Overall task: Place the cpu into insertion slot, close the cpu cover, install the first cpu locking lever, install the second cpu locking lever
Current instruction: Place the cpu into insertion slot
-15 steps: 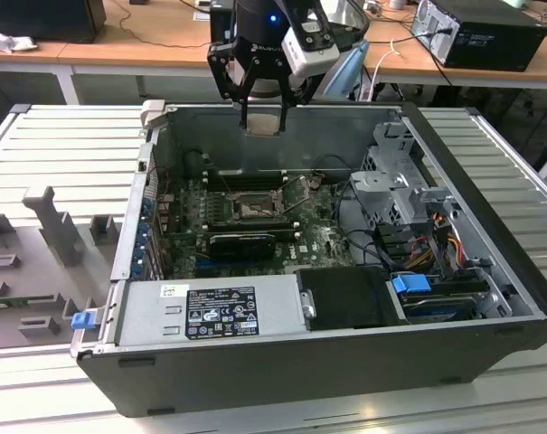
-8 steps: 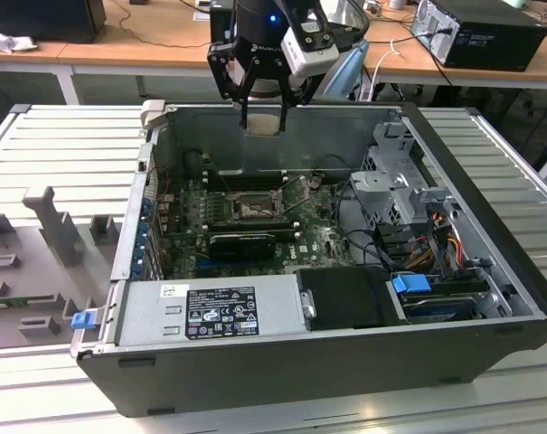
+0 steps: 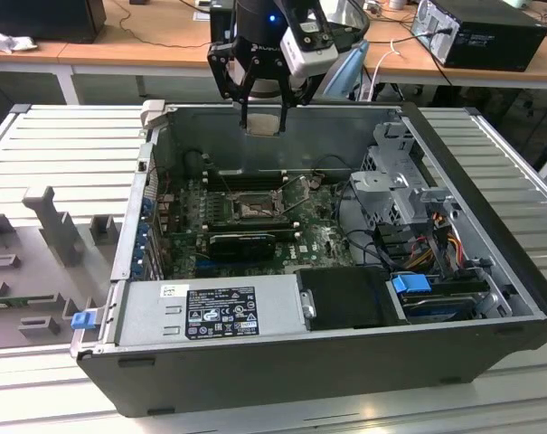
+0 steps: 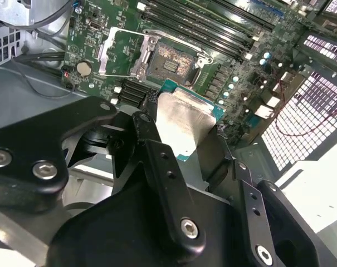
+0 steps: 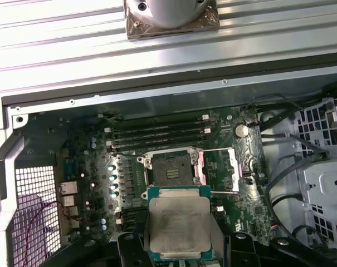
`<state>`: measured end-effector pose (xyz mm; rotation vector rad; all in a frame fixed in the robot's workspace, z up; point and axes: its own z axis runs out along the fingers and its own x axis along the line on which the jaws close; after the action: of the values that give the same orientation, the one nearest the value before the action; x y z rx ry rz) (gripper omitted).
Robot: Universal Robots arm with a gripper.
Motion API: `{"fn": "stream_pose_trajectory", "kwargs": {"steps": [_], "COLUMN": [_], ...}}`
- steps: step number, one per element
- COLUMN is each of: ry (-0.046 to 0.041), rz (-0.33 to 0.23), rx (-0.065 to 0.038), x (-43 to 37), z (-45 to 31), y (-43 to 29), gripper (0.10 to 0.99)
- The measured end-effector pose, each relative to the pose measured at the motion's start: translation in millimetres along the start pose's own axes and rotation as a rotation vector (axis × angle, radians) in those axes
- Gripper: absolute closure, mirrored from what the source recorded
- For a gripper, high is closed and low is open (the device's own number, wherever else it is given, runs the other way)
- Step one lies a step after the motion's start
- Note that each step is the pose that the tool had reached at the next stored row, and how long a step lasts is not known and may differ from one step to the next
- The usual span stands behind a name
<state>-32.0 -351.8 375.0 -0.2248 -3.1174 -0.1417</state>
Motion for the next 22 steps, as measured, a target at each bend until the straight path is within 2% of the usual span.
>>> {"fn": "stream_pose_trajectory", "kwargs": {"steps": [22], "ry": [-0.0055], "rz": [0.061], "rx": [-0.001], "x": [0.0], "z": [0.0], "y": [0.0], "gripper": [0.557]}}
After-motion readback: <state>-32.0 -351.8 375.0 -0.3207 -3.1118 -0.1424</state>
